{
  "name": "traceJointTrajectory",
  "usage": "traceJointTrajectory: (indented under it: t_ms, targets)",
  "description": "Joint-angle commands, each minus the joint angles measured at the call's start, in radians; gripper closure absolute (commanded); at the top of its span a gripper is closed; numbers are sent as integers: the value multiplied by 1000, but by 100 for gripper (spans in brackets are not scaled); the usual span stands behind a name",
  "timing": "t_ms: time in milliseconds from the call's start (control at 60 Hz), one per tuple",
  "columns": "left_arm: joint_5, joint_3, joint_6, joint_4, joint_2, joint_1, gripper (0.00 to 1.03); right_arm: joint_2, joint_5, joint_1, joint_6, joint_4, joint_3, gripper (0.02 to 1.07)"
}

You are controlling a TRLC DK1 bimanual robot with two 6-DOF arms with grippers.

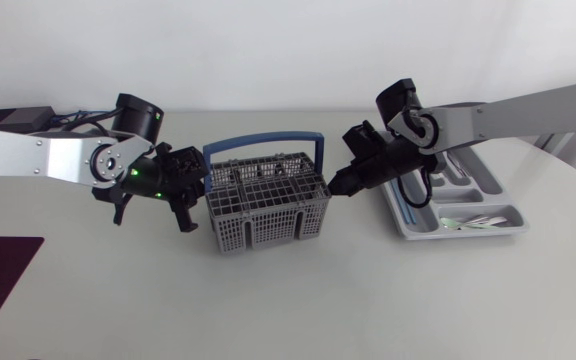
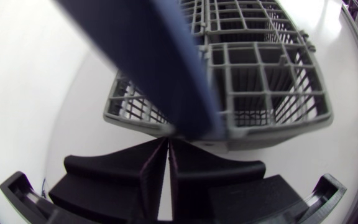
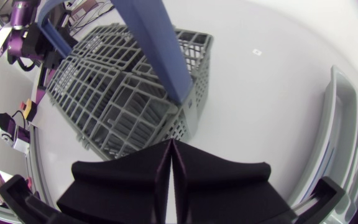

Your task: Unload the cutlery basket into the drawer organizer.

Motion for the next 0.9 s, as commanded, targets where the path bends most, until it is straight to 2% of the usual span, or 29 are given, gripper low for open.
traceJointTrajectory:
  t_ms: [0, 233, 633, 883]
  targets:
    - [32, 66, -21, 23, 64, -19, 87, -38, -45, 41, 22, -5, -51, 102]
    - [44, 126, -19, 25, 147, -13, 87, -47, -13, 59, 59, 29, -76, 101]
    - [55, 115, -16, 23, 136, 12, 87, -87, 44, 85, 86, 52, -122, 102]
    - [56, 101, -21, 23, 114, 12, 87, -104, 122, 85, 97, 70, -139, 102]
